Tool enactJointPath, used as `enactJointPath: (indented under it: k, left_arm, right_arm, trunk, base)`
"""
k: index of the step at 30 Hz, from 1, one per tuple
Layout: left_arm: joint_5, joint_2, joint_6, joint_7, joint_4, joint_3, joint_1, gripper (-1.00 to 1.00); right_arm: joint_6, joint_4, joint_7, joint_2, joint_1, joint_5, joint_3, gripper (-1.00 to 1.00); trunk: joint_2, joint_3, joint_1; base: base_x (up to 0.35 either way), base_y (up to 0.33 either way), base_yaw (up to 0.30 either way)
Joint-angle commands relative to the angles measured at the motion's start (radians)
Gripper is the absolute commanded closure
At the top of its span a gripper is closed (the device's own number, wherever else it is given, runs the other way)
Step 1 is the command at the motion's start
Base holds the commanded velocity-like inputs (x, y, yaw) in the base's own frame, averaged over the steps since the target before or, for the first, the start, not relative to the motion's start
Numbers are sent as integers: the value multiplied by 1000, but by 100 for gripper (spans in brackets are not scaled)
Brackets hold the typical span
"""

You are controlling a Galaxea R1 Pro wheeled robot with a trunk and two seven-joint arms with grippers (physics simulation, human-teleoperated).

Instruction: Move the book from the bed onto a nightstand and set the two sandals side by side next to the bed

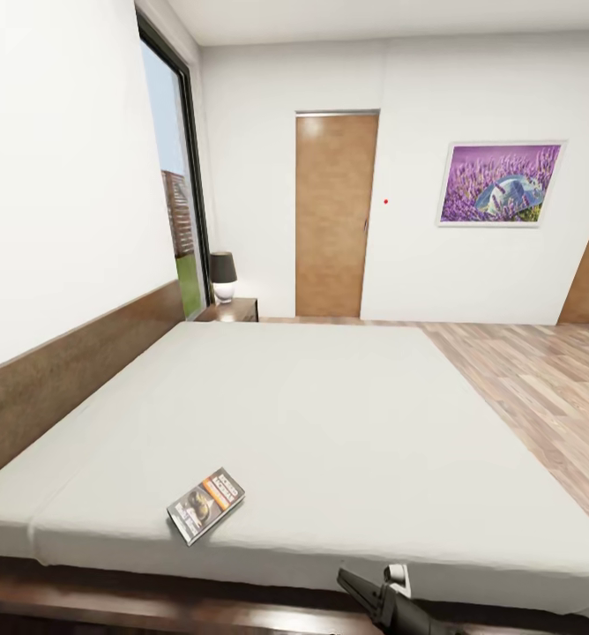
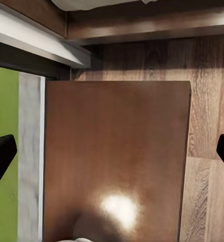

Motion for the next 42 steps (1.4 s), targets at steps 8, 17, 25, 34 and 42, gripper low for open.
enactJointPath:
  k: [8,17,25,34,42]
  left_arm:
    - [11,0,4,7,-2,-5,-8,-100]
    - [12,1,5,7,-2,-4,-8,-100]
    - [12,1,5,7,-2,-4,-8,-100]
    - [12,0,4,7,-2,-4,-8,-100]
    - [12,0,5,7,-2,-4,-8,-100]
  right_arm:
    - [10,1,5,2,-1,10,-8,-100]
    - [10,1,6,7,-1,12,-4,-100]
    - [12,1,7,12,0,12,-1,-100]
    - [17,0,6,14,-1,12,1,-100]
    - [20,-1,6,20,-1,12,2,-100]
  trunk:
    - [-29,-14,15]
    - [-85,-39,46]
    - [-120,-54,65]
    - [-169,-76,92]
    - [-211,-95,115]
  base:
    - [0,0,0]
    - [0,0,0]
    - [0,0,0]
    - [0,0,0]
    - [0,0,0]
